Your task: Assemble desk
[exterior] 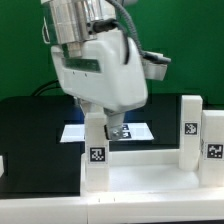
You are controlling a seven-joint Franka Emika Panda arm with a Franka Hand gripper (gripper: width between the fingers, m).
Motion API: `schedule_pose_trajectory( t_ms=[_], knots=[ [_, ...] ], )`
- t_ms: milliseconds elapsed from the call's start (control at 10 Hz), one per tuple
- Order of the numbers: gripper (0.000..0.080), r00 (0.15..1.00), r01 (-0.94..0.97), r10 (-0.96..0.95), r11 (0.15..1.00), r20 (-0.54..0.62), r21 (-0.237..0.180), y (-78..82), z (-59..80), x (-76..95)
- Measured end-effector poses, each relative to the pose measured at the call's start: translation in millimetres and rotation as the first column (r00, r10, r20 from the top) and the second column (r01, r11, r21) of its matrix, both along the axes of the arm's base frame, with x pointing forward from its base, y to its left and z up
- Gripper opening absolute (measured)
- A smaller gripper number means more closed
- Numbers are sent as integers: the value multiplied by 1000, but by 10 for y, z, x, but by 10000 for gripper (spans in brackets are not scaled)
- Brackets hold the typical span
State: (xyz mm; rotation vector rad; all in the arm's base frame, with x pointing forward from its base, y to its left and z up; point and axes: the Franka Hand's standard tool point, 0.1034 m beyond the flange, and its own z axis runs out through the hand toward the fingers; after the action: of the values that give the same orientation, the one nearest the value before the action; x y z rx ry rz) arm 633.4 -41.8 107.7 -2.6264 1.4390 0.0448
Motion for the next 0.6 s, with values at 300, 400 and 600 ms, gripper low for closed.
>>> schedule_pose_trajectory(
  t_ms=[300,400,600],
  knots=[
    [645,965,-261,262,965,25,-25,-15,-6,-11],
    [649,922,-384,386,922,41,-59,-49,5,13],
    [648,704,-685,707,701,68,-198,-146,58,133]
  ],
)
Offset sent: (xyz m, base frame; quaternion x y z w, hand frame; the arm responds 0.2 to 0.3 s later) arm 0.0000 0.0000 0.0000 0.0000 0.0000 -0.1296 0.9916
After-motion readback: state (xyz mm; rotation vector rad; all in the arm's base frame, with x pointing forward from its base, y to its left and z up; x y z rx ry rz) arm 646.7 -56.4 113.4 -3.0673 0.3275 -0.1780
